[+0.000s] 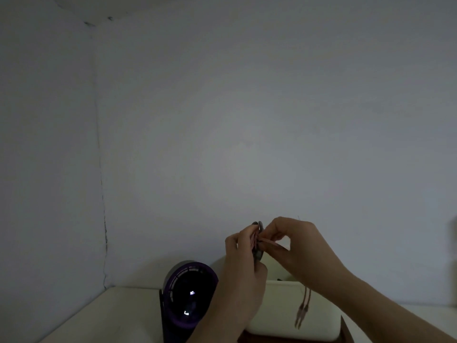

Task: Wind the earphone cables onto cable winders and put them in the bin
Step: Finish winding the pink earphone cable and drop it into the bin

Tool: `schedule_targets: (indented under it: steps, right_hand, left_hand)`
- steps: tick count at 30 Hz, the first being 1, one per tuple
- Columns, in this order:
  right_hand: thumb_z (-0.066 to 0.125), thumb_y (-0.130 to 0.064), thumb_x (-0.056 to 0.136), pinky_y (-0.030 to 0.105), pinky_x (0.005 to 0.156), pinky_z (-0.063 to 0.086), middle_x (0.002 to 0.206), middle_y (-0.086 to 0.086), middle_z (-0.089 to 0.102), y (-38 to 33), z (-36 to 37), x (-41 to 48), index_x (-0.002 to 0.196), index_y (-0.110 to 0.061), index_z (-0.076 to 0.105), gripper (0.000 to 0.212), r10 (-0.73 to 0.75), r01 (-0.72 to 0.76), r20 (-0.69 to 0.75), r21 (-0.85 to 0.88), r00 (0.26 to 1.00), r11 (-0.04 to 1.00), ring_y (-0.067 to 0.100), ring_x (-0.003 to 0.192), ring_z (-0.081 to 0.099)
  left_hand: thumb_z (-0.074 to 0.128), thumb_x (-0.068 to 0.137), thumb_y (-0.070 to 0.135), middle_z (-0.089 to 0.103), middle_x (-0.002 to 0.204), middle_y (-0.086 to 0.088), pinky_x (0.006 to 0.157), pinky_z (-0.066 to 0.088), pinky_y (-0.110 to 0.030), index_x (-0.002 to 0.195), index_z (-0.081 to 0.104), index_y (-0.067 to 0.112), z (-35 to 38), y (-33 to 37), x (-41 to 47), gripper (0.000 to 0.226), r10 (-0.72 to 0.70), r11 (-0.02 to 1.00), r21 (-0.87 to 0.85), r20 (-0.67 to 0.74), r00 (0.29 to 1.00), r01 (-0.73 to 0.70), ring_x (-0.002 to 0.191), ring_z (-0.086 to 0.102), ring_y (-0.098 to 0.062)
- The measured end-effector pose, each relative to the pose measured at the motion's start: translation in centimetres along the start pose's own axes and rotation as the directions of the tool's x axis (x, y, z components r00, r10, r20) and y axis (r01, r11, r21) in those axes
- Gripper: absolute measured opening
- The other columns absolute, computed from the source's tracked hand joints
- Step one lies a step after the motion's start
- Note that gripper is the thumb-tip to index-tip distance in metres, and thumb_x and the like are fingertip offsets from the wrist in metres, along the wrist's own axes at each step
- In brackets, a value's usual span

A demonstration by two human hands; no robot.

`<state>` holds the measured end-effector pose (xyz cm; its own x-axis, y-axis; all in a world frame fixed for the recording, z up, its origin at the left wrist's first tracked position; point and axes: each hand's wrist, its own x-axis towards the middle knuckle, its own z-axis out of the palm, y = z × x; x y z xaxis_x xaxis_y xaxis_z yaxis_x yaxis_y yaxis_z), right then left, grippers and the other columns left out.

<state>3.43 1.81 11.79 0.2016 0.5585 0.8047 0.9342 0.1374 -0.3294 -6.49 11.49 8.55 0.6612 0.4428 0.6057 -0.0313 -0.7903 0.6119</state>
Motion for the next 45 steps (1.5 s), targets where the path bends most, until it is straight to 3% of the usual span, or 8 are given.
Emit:
schedule_targets:
  steps: [7,12,17,26,33,39,42,45]
  right_hand:
    - [0.07,-0.008,0.083,0.013,0.076,0.048,0.089,-0.013,0.066,1.0,0.4,0.0,0.09,-0.02,0.073,0.015,-0.191,0.193,0.053,-0.044,0.98,0.98,-0.002,0.086,0.061]
    - [0.055,-0.032,0.089,0.006,0.065,0.042,0.091,-0.014,0.053,0.4,2.1,-1.2,0.106,-0.025,0.072,0.024,-0.153,0.149,-0.054,-0.073,0.987,0.986,-0.004,0.077,0.054]
    - [0.041,-0.037,0.094,0.021,0.042,0.044,0.082,-0.006,0.052,0.1,3.6,-2.6,0.12,-0.022,0.063,0.037,-0.206,0.202,0.022,-0.303,0.978,0.931,0.005,0.051,0.049]
    - [0.052,-0.023,0.093,0.022,0.047,0.041,0.079,0.001,0.057,0.9,3.7,-3.4,0.113,-0.012,0.069,0.029,-0.414,0.414,0.079,-0.361,0.907,0.836,0.014,0.052,0.05]
    - [0.063,-0.023,0.088,0.002,0.058,0.035,0.076,-0.008,0.058,0.3,2.3,-3.7,0.097,-0.016,0.075,0.016,-0.267,0.272,0.053,-0.113,0.962,0.956,-0.009,0.062,0.05]
    - [0.072,-0.022,0.082,0.014,0.046,0.031,0.053,-0.009,0.062,-1.0,0.3,-2.2,0.068,-0.021,0.074,0.014,0.252,-0.306,0.275,0.173,0.928,0.936,0.003,0.041,0.037]
    - [0.072,-0.024,0.081,0.02,0.048,0.036,0.064,0.008,0.068,-1.1,-0.5,-1.3,0.069,-0.017,0.073,0.014,0.328,-0.37,0.303,0.093,0.895,0.924,0.008,0.045,0.042]
    - [0.073,-0.022,0.08,0.012,0.044,0.034,0.053,-0.004,0.061,-1.8,-0.6,-0.9,0.064,-0.023,0.069,0.016,0.321,-0.323,0.263,-0.037,0.91,0.946,0.001,0.042,0.044]
  left_hand:
    - [0.045,0.092,-0.002,0.051,0.122,0.004,0.076,0.045,-0.012,0.128,0.04,0.038,-0.6,-0.4,0.3,0.054,-0.045,0.941,-0.327,0.13,0.991,0.085,0.093,0.059,0.003]
    - [0.048,0.064,0.008,0.056,0.099,-0.003,0.056,0.044,-0.025,0.134,0.045,0.032,-1.6,-0.3,0.4,0.075,-0.147,0.512,-0.789,0.308,0.94,0.338,0.067,0.053,-0.01]
    - [0.03,0.099,0.014,0.061,0.114,-0.006,0.074,0.046,-0.032,0.139,0.046,0.025,-1.9,-0.2,-0.4,0.044,-0.184,0.316,-0.887,0.292,0.939,0.338,0.089,0.059,-0.016]
    - [0.037,0.099,0.006,0.063,0.121,-0.012,0.065,0.056,-0.023,0.125,0.056,0.022,-1.1,-0.3,-1.3,0.036,-0.29,0.184,-0.955,0.172,0.941,0.231,0.101,0.064,-0.019]
    - [0.037,0.098,0.005,0.07,0.103,-0.002,0.061,0.051,-0.021,0.118,0.058,0.025,-0.5,-0.9,-1.8,0.036,-0.227,0.27,-0.942,0.141,0.964,0.201,0.079,0.064,-0.01]
    - [0.05,0.082,0.018,0.068,0.098,0.001,0.058,0.046,-0.019,0.123,0.055,0.025,-0.5,-1.0,-2.2,0.042,-0.141,0.425,-0.89,0.113,0.984,0.163,0.068,0.058,-0.008]
    - [0.049,0.084,0.019,0.066,0.085,0.002,0.055,0.043,-0.019,0.126,0.053,0.024,-0.3,-1.1,-2.4,0.043,-0.127,0.471,-0.864,0.136,0.983,0.181,0.058,0.047,-0.007]
    - [0.041,0.096,0.011,0.061,0.081,-0.001,0.053,0.041,-0.02,0.124,0.055,0.026,-0.3,-1.1,-2.4,0.035,-0.156,0.487,-0.843,0.174,0.972,0.229,0.056,0.044,-0.008]
